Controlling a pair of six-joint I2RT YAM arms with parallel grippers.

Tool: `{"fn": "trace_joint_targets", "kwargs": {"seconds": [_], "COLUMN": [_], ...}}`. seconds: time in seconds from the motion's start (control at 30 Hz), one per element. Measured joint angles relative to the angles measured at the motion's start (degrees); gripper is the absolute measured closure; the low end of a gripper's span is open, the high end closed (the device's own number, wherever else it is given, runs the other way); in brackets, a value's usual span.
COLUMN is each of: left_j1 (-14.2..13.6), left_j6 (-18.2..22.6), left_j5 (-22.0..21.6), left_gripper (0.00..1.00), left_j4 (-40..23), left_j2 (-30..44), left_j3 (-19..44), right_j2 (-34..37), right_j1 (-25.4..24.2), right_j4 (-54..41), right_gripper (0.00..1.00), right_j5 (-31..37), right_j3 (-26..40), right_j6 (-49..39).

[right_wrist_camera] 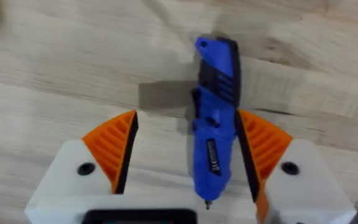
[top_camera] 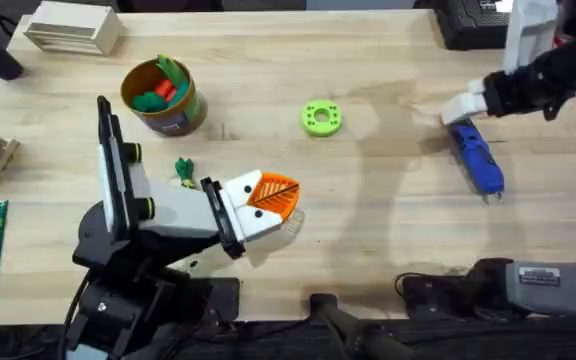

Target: Pick up the gripper from the table and insert it into the empty holder that is missing its gripper. Then pick up a screw, insert it into the mounting hole, and use the screwdriver to tighten it. Finally, clean up the table by picking up the vegetable and placing it into the bucket.

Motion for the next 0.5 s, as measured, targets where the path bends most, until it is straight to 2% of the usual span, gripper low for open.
{"fn": "trace_joint_targets", "kwargs": {"seconds": [0.1,0.17,0.23,0.5], "left_j1": [0.0,0.0,0.0,0.0], "left_j6": [0.0,0.0,0.0,0.0], "left_j5": [0.0,0.0,0.0,0.0], "left_gripper": [0.996,0.996,0.996,0.996], "left_j4": [0.0,-0.02,-0.26,-0.32], "left_j2": [0.0,0.0,0.0,0.0], "left_j3": [0.0,0.0,0.0,0.0], "right_j2": [2.12,7.33,11.28,16.36], "right_j1": [-1.71,-2.3,-2.4,-3.15], "right_j4": [-0.02,0.65,1.92,6.25], "right_gripper": [0.107,0.107,0.107,0.111], "right_j5": [0.77,1.45,2.29,2.33], "right_j3": [0.0,0.0,0.0,0.0], "right_j6": [-2.84,-8.39,-9.63,-10.49]}}
